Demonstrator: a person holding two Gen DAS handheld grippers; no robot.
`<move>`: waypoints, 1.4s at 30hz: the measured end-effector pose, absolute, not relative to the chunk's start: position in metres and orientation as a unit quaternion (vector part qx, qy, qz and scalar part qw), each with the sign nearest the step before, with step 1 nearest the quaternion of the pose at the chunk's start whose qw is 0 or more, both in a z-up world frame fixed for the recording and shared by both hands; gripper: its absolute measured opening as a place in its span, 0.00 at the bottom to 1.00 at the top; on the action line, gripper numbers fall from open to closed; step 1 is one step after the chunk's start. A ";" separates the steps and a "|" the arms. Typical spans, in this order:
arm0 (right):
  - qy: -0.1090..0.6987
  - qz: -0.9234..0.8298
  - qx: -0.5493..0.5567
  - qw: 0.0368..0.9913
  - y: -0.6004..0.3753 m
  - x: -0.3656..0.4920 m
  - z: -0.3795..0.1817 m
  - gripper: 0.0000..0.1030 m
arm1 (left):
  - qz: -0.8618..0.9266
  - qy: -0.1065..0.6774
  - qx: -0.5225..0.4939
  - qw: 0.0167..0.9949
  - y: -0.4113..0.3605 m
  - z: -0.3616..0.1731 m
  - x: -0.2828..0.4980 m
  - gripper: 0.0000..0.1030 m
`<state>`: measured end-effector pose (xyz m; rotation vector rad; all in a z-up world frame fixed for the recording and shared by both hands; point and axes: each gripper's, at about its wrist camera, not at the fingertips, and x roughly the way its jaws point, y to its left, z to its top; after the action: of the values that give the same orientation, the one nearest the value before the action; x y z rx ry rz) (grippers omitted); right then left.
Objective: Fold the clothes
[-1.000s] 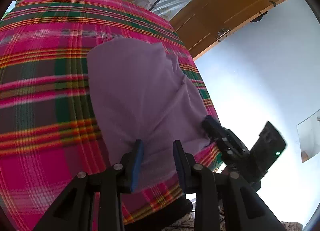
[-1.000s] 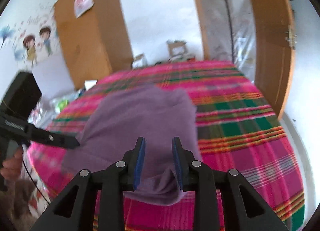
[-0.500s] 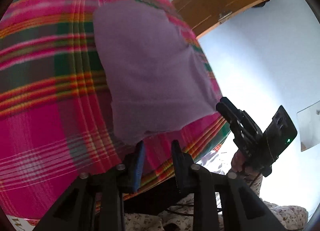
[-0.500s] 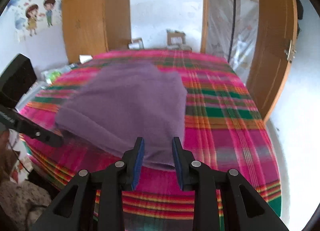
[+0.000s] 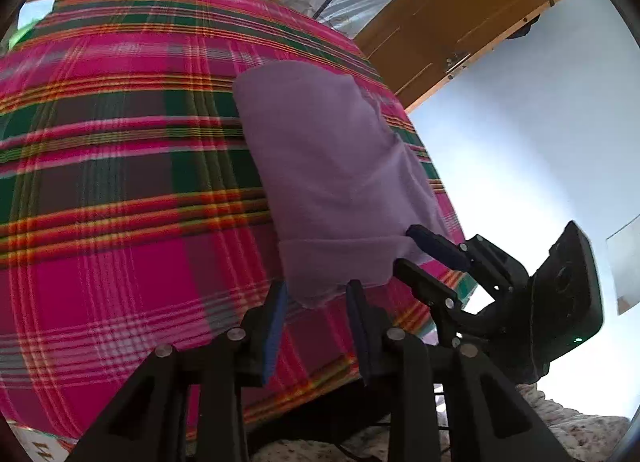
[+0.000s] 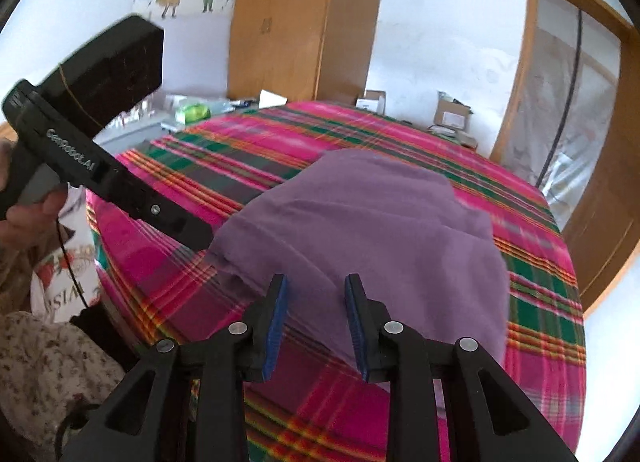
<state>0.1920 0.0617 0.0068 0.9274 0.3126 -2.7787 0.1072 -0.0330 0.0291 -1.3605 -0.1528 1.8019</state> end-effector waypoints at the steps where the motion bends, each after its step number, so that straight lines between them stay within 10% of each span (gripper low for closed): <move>1: 0.108 -0.937 0.314 0.103 0.059 0.191 0.006 0.30 | 0.720 -0.064 -0.545 0.425 -0.034 0.027 0.106 0.30; 7: 0.138 -0.928 0.327 0.108 0.051 0.196 0.005 0.03 | 0.716 -0.072 -0.550 0.424 -0.047 0.019 0.094 0.30; 42: 0.138 -0.912 0.369 0.113 0.046 0.215 0.013 0.03 | 0.709 -0.103 -0.521 0.464 -0.100 0.009 0.116 0.00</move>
<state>0.2149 0.0462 0.0127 1.0832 0.4055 -2.6758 0.1163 -0.1000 0.0088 -1.2805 -0.2540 1.7418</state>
